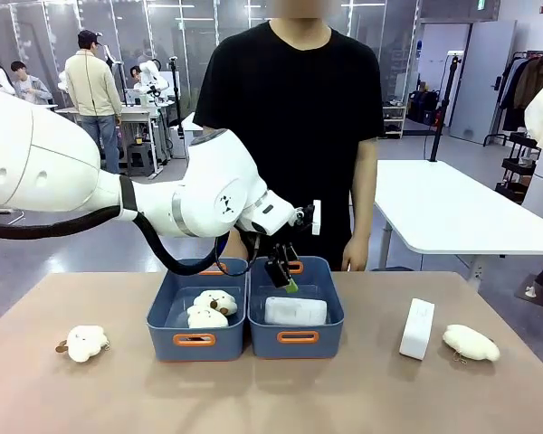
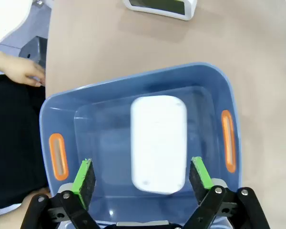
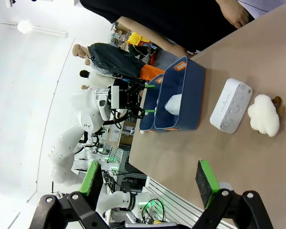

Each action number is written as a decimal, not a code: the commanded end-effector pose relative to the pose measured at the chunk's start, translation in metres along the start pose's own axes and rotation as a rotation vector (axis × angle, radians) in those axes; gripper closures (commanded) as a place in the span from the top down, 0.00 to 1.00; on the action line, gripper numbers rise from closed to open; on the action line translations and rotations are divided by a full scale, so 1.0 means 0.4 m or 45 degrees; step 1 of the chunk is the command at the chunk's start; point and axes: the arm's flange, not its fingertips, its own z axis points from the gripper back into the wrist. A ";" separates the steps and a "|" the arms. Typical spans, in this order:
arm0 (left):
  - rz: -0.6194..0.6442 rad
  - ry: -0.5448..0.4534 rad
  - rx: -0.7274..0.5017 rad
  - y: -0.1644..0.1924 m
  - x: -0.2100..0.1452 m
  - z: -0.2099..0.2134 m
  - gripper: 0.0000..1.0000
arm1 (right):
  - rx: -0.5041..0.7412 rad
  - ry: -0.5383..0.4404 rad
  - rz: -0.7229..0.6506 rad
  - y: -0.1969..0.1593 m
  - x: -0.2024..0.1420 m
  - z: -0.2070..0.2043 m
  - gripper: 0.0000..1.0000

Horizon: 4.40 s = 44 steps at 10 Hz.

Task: Sort the digital clocks into the basket.
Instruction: Pick up the Digital clock from the table and place it into the empty Plastic storage basket.

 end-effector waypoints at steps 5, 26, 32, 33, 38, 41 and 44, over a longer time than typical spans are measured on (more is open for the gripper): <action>0.216 -0.215 -0.545 -0.010 -0.148 0.323 1.00 | 0.015 -0.002 0.012 0.004 0.001 0.003 1.00; 1.697 -1.200 0.191 -0.706 -1.545 0.974 1.00 | 0.015 -0.002 0.012 0.004 0.001 0.003 1.00; 1.697 -1.200 0.191 -0.706 -1.545 0.974 1.00 | -0.459 0.292 -0.186 0.173 0.042 -0.107 1.00; 1.697 -1.200 0.191 -0.706 -1.545 0.974 1.00 | -0.573 0.415 -0.194 0.216 0.039 -0.168 1.00; 1.697 -1.200 0.191 -0.706 -1.545 0.974 1.00 | -1.179 0.533 -0.291 0.149 -0.024 -0.679 1.00; 1.697 -1.200 0.191 -0.706 -1.545 0.974 1.00 | -1.318 0.542 -0.305 0.110 -0.059 -0.763 1.00; 1.697 -1.200 0.191 -0.706 -1.545 0.974 1.00 | -1.274 0.553 -0.253 0.107 -0.070 -0.775 1.00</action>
